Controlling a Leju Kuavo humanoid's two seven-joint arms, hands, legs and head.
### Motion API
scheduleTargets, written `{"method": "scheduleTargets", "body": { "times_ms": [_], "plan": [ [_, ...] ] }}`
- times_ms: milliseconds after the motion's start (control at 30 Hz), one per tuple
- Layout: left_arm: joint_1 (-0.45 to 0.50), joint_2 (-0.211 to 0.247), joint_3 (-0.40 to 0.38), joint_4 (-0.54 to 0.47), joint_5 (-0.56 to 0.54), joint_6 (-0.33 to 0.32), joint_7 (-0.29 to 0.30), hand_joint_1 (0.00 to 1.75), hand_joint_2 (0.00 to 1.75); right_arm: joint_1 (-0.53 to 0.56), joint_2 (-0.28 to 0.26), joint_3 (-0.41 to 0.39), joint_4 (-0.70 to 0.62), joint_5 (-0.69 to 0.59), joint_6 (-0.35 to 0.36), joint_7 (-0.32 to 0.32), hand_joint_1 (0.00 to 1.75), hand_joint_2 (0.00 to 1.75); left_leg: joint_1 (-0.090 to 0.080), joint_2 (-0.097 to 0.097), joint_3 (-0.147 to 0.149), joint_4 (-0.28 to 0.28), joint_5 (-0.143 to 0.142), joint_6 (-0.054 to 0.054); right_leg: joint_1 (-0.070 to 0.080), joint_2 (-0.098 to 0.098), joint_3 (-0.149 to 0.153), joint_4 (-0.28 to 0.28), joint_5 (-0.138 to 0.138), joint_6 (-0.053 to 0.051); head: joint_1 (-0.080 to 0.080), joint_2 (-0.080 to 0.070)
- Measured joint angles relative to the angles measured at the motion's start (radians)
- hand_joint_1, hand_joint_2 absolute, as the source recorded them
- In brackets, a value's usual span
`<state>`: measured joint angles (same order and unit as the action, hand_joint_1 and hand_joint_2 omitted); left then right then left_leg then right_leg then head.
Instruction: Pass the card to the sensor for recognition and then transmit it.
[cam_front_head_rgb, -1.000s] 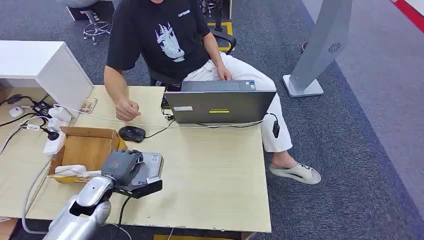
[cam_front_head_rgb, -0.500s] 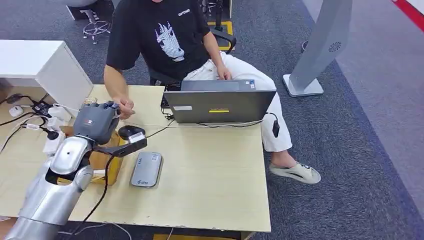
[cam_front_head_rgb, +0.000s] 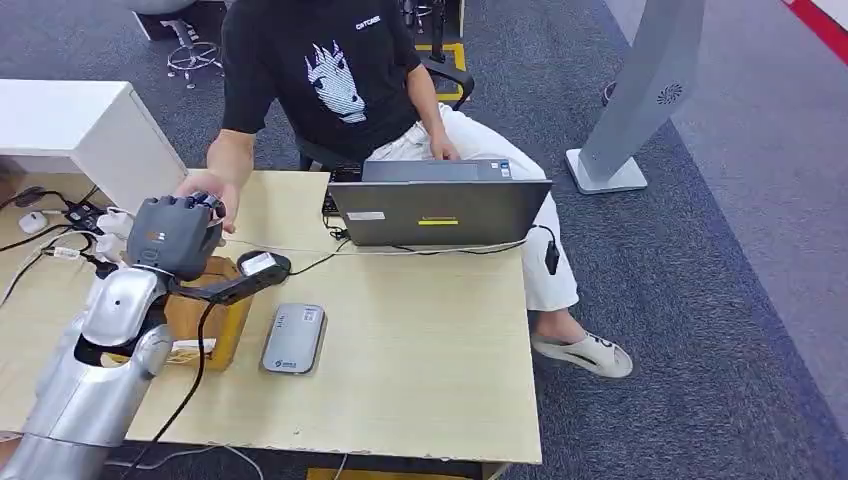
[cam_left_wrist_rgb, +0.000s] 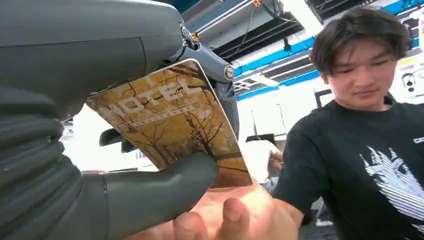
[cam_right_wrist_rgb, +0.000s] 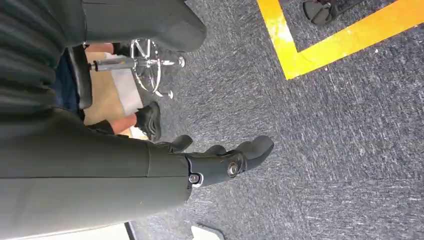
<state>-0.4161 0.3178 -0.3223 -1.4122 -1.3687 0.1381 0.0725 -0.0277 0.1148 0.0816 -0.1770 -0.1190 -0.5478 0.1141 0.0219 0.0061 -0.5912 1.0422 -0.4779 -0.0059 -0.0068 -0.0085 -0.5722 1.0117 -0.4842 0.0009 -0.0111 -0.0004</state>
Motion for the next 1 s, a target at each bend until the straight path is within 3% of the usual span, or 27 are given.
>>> {"method": "scheduleTargets", "body": {
  "times_ms": [167,200,233,1000],
  "plan": [
    [0.0,0.0,0.006,0.0,0.003,0.0,0.0,1.75,1.75,0.0,0.0,-0.001,0.0,0.001,0.0,0.0,0.0,1.75,0.0,0.0,0.0,0.0,0.0,0.0,0.0,0.0,0.0,0.0,0.0,0.0,0.0,0.0],
    [0.0,0.0,0.009,0.0,0.003,0.0,0.0,0.82,1.75,0.0,0.0,-0.001,0.0,0.001,0.0,0.0,0.0,1.75,0.0,0.0,0.0,0.0,0.0,0.0,0.0,0.0,0.0,0.0,0.0,0.0,0.0,0.0],
    [0.0,0.0,0.012,0.0,0.003,0.0,0.0,0.0,1.75,0.0,0.0,-0.001,0.0,0.001,0.0,0.0,0.0,1.75,0.0,0.0,0.0,0.0,0.0,0.0,0.0,0.0,0.0,0.0,0.0,0.0,0.0,0.0],
    [0.0,-0.02,0.035,0.0,-0.005,0.028,0.012,0.0,1.75,0.0,0.0,-0.006,0.0,0.005,0.0,0.0,0.0,1.75,0.0,0.0,-0.001,0.0,0.0,0.0,0.0,0.0,-0.001,0.0,0.0,0.0,0.0,0.0]
  ]
}}
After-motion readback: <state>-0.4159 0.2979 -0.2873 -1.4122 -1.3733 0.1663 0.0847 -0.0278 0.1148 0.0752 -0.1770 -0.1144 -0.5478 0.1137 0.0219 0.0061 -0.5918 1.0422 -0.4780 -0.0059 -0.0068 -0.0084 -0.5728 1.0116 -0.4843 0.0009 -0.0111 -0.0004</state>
